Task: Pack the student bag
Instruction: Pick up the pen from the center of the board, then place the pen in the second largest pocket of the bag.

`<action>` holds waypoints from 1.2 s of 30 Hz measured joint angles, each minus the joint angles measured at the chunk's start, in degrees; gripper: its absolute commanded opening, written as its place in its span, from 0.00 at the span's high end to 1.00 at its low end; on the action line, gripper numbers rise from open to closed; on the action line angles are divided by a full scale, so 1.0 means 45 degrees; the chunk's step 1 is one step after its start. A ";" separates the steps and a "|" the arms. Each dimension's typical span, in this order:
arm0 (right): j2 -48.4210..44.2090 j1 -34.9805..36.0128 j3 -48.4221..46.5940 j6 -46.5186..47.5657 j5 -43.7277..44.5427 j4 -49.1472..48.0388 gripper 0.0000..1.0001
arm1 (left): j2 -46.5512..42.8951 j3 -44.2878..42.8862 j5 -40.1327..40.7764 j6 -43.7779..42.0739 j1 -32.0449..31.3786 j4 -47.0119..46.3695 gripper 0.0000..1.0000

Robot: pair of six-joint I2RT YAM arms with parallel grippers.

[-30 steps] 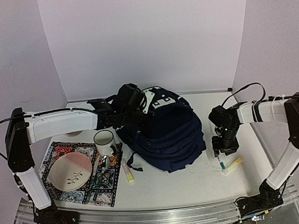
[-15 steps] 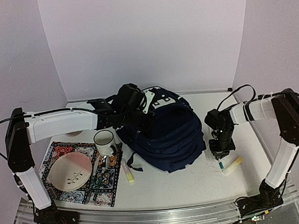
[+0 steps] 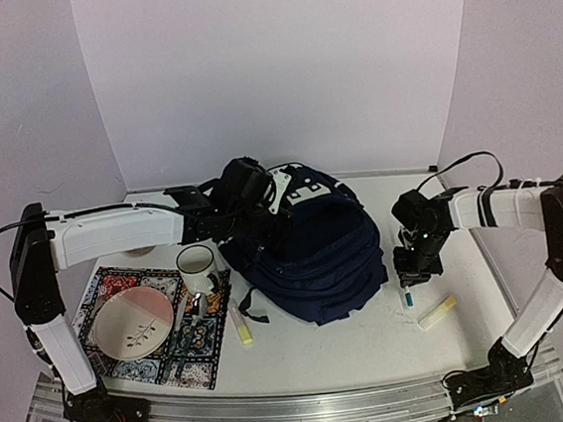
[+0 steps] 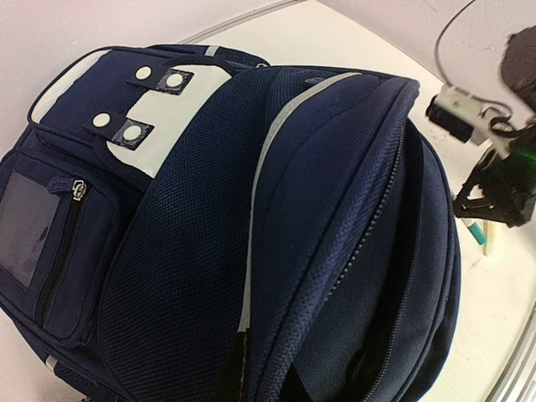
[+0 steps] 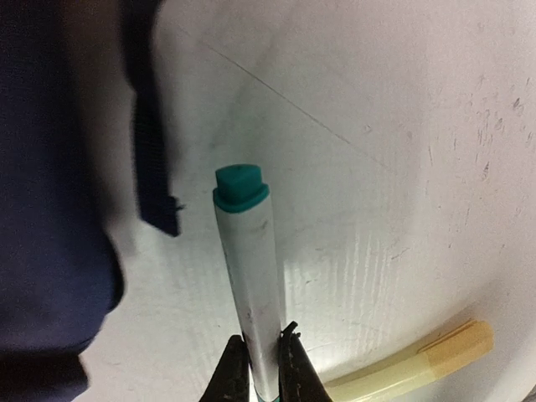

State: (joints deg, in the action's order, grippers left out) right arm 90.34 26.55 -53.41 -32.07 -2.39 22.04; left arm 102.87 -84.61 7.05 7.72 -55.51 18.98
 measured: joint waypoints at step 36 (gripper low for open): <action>-0.1303 0.3301 -0.0911 -0.9747 -0.2036 -0.8537 0.97 | 0.0238 -0.0790 -0.0880 0.0671 0.0112 0.0461 1.00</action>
State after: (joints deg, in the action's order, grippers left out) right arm 84.48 41.40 -57.51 -75.93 -11.55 -16.37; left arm 103.94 -88.16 3.09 10.74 -55.00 21.06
